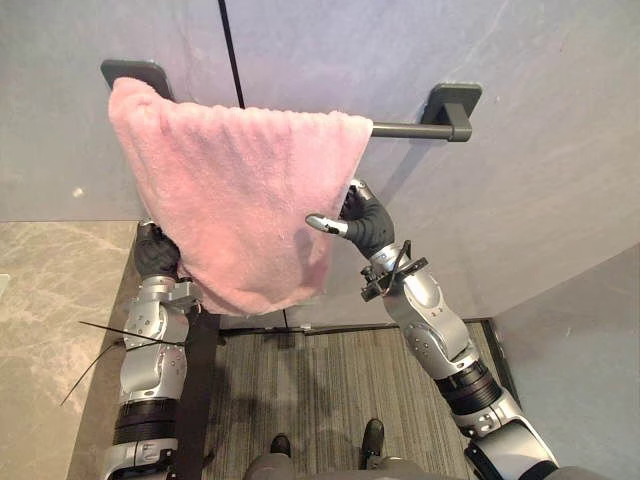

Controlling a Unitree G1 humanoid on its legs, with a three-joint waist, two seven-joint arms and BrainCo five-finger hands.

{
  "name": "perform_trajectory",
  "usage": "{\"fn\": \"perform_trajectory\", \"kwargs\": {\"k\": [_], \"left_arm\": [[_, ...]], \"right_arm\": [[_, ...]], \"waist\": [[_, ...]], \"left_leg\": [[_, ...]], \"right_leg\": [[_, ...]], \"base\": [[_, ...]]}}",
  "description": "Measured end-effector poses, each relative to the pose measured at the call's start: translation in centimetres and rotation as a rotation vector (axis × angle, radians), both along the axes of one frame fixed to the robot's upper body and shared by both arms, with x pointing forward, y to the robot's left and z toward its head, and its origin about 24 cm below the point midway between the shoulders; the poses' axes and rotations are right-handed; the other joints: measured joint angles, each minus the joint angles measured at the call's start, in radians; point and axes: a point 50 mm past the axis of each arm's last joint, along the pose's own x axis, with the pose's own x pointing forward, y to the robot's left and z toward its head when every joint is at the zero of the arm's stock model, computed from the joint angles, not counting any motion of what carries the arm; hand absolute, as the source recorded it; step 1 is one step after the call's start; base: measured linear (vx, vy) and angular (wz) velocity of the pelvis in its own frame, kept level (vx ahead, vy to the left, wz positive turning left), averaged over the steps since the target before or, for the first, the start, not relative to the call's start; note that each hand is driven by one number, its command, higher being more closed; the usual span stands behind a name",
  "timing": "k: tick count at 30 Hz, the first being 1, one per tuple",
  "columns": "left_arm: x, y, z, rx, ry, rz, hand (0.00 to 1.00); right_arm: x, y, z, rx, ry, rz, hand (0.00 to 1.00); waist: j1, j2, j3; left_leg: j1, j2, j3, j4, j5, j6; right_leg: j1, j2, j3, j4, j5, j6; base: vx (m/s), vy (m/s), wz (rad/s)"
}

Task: Organize washtable

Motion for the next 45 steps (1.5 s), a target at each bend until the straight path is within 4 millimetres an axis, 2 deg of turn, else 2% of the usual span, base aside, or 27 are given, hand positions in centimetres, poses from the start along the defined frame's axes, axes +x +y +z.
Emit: {"fn": "perform_trajectory", "kwargs": {"k": [5,12,16,23,28,36,45], "left_arm": [[-0.6,0.4,0.0,-0.008,-0.017,0.025,1.00],[-1.1,0.8,0.1,-0.018,-0.038,0.057,1.00],[-1.1,0.3,0.6,-0.021,-0.063,0.047,1.00],[-1.4,0.4,0.2,-0.017,-0.049,0.050,1.00],[-2.0,0.7,-0.6,-0.052,-0.038,0.082,1.00],[-2.3,0.7,-1.0,-0.083,-0.036,0.096,1.00],[-3.0,0.7,-1.0,-0.104,-0.051,0.118,1.00]], "right_arm": [[0.4,-1.3,-0.1,-0.003,-0.001,-0.082,1.00],[0.5,-4.5,-1.5,-0.031,0.027,-0.254,1.00],[0.5,-5.2,-1.6,-0.038,0.027,-0.295,1.00],[0.1,-5.4,-1.4,-0.034,0.011,-0.307,1.00],[0.0,-4.9,-1.3,-0.006,0.019,-0.294,1.00],[0.0,-4.8,-1.4,-0.016,0.024,-0.292,1.00],[-0.2,-4.5,-2.0,-0.004,0.057,-0.287,1.00]], "waist": [[0.000,0.000,0.000],[0.000,0.001,0.000],[0.000,0.004,-0.002],[-0.001,0.012,-0.002],[0.000,0.014,-0.002],[0.001,0.027,-0.006],[0.000,0.030,-0.008]], "left_leg": [[0.004,0.000,0.001,-0.002,0.000,0.000],[0.011,-0.002,0.000,-0.003,0.000,0.000],[0.013,-0.004,0.000,-0.003,0.000,0.000],[0.017,-0.007,-0.002,-0.002,0.000,0.000],[0.018,-0.007,-0.003,-0.002,0.000,0.000],[0.018,-0.007,-0.004,-0.003,0.000,0.000],[0.028,-0.008,-0.007,-0.004,0.000,0.000]], "right_leg": [[0.002,0.000,-0.001,0.000,0.000,0.000],[0.010,-0.001,-0.001,0.000,0.000,0.000],[0.012,-0.001,-0.001,0.000,0.000,0.000],[0.018,-0.001,-0.001,-0.001,0.000,0.000],[0.020,-0.001,-0.001,-0.002,0.000,0.000],[0.020,0.000,-0.001,-0.003,0.000,0.000],[0.032,0.000,-0.002,-0.003,-0.001,0.000]], "base": [[0.00,0.000,0.00],[0.00,-0.002,0.00],[-0.02,-0.006,0.00],[0.00,-0.002,0.00],[0.00,0.000,0.00],[0.00,0.000,0.00],[0.00,0.000,0.01]]}}
